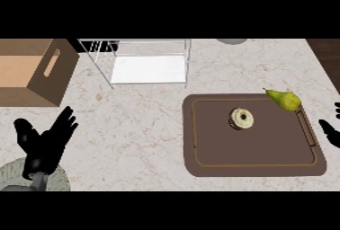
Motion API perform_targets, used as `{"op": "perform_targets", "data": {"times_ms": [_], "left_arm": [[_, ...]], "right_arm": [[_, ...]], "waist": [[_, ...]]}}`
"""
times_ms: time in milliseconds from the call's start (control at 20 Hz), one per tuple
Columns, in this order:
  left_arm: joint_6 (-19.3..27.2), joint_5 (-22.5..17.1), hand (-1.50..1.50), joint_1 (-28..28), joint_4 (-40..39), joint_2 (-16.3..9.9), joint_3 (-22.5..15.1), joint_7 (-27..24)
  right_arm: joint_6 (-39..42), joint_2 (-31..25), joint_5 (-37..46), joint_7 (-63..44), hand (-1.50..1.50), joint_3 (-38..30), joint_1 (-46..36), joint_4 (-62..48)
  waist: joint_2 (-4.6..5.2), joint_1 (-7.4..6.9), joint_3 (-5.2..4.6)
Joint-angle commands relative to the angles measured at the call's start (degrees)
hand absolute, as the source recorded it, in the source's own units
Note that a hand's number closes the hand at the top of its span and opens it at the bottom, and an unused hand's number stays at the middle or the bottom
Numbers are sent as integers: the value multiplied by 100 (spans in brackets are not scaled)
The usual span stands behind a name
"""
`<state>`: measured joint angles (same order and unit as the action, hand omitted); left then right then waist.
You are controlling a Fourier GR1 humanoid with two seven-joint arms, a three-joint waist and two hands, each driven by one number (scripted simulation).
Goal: Pick the cupcake from the tray and place it in the tiered shelf
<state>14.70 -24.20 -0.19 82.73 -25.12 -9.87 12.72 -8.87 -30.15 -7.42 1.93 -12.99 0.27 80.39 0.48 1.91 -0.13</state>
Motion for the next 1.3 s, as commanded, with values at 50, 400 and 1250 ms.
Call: {"op": "perform_targets", "data": {"times_ms": [50,400,1250], "left_arm": [[-409,77,0,-133,-537,234,-37,-115],[-459,219,0,-25,-563,246,-16,-135],[-507,398,0,-239,-562,418,188,98]], "right_arm": [[679,-107,-26,394,-150,-49,711,335],[1529,-797,-502,-1440,-150,111,801,2057],[759,-747,1466,-6079,-150,1966,-1688,2619]], "waist": [[-51,-130,11],[-64,-148,4],[-39,-296,8]]}}
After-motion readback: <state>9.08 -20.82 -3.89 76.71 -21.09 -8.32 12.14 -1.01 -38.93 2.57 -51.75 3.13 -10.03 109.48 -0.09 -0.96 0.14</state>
